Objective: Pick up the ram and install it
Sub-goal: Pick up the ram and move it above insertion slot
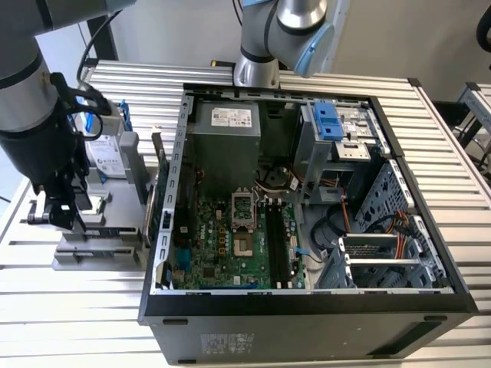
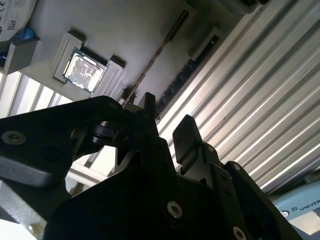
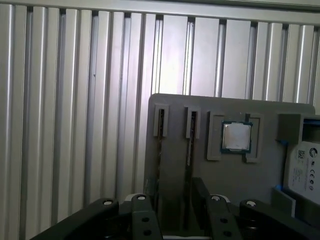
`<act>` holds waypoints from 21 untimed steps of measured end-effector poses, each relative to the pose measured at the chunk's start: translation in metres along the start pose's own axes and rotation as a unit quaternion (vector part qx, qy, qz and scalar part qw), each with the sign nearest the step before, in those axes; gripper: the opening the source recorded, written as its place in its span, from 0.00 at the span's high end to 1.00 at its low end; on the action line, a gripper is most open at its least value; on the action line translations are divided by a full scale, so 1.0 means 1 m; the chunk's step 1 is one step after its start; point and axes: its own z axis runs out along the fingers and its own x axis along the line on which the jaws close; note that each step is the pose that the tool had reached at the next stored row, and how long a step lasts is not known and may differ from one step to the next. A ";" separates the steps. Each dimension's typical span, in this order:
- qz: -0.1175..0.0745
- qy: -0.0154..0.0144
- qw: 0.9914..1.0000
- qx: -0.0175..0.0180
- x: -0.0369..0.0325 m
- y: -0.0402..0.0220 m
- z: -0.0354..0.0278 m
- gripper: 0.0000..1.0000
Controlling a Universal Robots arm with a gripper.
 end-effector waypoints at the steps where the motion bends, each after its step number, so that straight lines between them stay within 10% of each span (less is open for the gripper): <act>1: 0.000 0.000 1.000 0.001 0.0002 0.0002 0.0017 0.00; 21: 0.028 0.000 1.000 0.007 0.0083 0.0001 0.0373 0.00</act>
